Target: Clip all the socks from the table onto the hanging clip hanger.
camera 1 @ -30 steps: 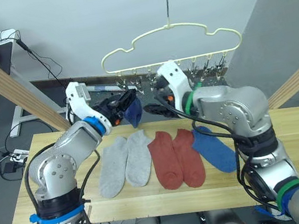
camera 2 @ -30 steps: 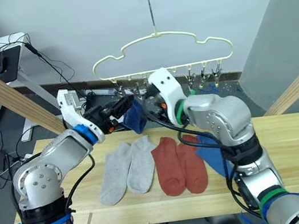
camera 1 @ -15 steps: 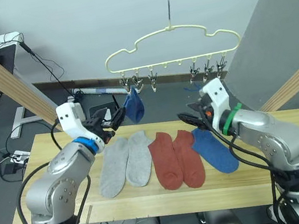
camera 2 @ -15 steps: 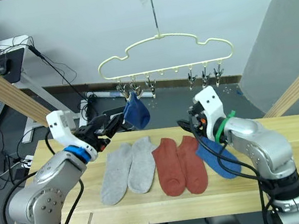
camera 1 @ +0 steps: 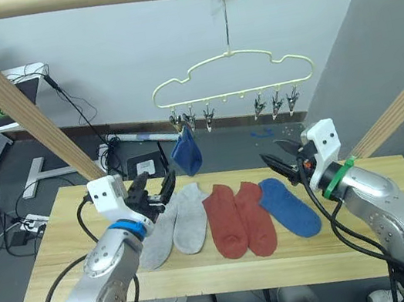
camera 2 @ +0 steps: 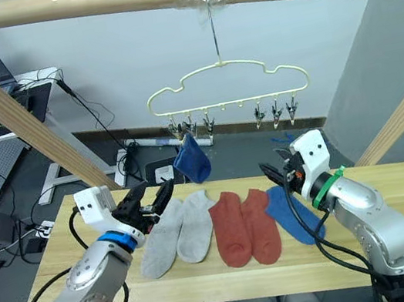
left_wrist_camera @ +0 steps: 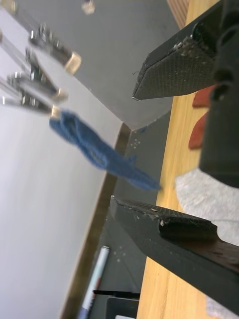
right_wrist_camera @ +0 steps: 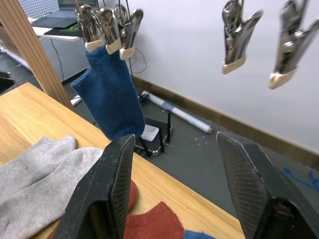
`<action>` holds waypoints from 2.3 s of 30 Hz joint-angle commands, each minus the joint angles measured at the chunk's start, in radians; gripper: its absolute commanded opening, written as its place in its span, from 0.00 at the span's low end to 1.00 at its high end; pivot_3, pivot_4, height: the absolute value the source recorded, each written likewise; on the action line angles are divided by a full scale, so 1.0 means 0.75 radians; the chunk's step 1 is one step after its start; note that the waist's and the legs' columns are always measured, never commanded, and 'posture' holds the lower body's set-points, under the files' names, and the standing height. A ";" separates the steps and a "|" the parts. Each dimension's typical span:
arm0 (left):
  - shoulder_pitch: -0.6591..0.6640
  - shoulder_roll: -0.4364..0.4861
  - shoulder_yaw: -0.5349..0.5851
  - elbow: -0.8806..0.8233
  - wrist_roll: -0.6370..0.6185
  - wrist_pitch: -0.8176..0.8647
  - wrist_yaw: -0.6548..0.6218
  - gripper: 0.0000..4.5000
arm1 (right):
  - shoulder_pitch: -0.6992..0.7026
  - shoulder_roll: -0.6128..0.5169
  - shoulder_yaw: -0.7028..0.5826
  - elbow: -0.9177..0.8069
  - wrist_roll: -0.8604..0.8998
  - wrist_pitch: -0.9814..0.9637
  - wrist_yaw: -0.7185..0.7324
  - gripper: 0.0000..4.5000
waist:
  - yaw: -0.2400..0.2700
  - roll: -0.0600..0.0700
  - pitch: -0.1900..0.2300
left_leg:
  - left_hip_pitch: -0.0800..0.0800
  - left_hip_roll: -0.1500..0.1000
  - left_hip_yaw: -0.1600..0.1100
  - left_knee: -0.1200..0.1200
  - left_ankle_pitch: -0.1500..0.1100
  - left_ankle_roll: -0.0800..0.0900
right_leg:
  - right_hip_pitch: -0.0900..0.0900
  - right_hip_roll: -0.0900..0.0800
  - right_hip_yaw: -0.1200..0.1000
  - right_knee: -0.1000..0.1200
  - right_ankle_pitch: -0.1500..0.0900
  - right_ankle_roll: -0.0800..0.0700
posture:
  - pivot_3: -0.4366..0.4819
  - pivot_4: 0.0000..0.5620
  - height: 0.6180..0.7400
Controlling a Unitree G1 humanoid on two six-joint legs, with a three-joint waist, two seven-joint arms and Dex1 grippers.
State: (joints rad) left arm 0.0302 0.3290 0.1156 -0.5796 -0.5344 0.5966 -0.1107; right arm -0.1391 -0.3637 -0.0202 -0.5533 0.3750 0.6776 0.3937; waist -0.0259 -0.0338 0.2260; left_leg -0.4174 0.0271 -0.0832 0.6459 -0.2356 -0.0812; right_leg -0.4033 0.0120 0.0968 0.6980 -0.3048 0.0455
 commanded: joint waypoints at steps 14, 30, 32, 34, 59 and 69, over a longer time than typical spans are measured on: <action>0.026 -0.061 0.016 -0.085 0.134 -0.184 -0.016 0.78 | 0.105 -0.059 -0.086 -0.068 0.018 -0.115 0.013 0.60 | -0.001 0.001 -0.034 | 0.002 0.001 0.001 0.001 0.012 0.005 | 0.001 0.004 0.002 0.000 0.007 0.001 | 0.54 0.24 1.00; -0.118 -0.063 -0.042 -0.016 0.216 -0.189 -0.049 0.78 | -0.017 -0.047 -0.076 -0.080 0.057 -0.062 -0.001 0.60 | -0.002 0.001 -0.037 | 0.002 0.001 0.001 0.001 0.014 0.007 | 0.002 0.004 0.002 0.000 0.013 -0.006 | 0.53 0.27 1.00; -0.170 -0.068 -0.054 0.021 0.234 -0.187 -0.045 0.78 | -0.044 -0.050 -0.073 -0.077 0.067 -0.052 0.005 0.60 | -0.001 0.001 -0.037 | 0.003 0.001 0.001 0.001 0.014 0.007 | 0.002 0.004 0.002 0.000 0.014 -0.006 | 0.53 0.28 1.00; -0.215 -0.078 -0.060 0.052 0.245 -0.182 -0.039 0.78 | -0.069 -0.060 -0.065 -0.078 0.085 -0.037 0.017 0.60 | -0.002 0.001 -0.037 | 0.002 0.001 0.001 0.001 0.014 0.007 | 0.002 0.005 0.002 0.000 0.014 -0.006 | 0.52 0.29 1.00; -0.481 -0.202 -0.179 0.367 0.371 -0.182 -0.070 0.53 | -0.434 -0.232 -0.112 -0.071 0.335 0.138 0.158 0.61 | -0.008 0.004 -0.021 | 0.001 0.001 0.001 -0.002 0.014 0.008 | 0.002 0.005 0.002 -0.002 0.014 -0.005 | 0.47 0.41 1.00; -0.582 -0.239 -0.236 0.520 0.462 -0.200 -0.058 0.52 | -0.452 -0.367 -0.114 -0.055 0.442 0.193 0.267 0.89 | -0.008 0.006 0.002 | 0.001 0.000 0.001 -0.001 0.014 0.008 | 0.002 0.005 0.002 -0.003 0.013 -0.005 | 0.46 0.43 1.00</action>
State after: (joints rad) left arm -0.3855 0.1559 -0.0539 -0.1847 -0.2102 0.4716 -0.1618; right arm -0.4547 -0.6264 -0.0815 -0.5691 0.6908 0.8312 0.5880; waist -0.0322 -0.0291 0.2278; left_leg -0.4170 0.0274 -0.0825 0.6449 -0.2252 -0.0754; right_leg -0.4022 0.0158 0.0985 0.6957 -0.2947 0.0418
